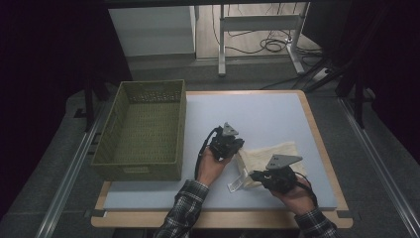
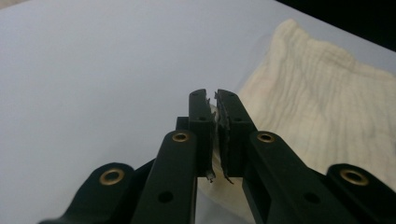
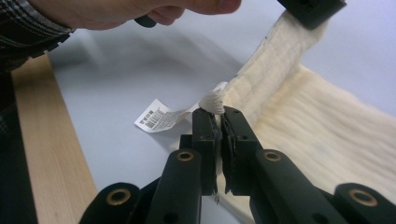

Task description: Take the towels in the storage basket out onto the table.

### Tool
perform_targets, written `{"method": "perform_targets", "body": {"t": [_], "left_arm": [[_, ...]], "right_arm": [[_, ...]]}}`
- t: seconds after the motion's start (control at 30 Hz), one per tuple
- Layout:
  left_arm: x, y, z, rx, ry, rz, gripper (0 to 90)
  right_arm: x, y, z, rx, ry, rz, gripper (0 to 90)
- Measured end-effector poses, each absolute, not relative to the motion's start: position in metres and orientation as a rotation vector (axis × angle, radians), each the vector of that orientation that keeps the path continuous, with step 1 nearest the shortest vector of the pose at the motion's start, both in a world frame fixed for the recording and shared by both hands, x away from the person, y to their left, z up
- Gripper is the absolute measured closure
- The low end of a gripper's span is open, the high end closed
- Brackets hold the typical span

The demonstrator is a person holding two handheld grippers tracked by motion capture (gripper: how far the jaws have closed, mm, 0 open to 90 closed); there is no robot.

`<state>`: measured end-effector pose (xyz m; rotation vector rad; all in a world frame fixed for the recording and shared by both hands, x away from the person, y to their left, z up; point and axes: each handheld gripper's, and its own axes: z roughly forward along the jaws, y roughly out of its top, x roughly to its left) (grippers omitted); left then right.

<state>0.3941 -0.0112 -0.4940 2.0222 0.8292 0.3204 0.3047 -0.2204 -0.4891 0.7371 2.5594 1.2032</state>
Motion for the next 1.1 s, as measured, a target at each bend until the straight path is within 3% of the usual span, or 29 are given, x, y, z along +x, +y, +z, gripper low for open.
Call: {"method": "perform_targets", "body": {"t": [0.67, 1.1], "left_arm": [[0.420, -0.102, -0.490, 2.094, 0.697, 0.309, 84.6], [0.426, -0.137, -0.488, 2.136, 0.636, 0.314, 84.6]], "right_arm": [[0.306, -0.299, -0.496, 0.965, 2.424, 1.190, 84.4], [0.304, -0.328, -0.496, 1.032, 2.374, 1.163, 84.4]]}}
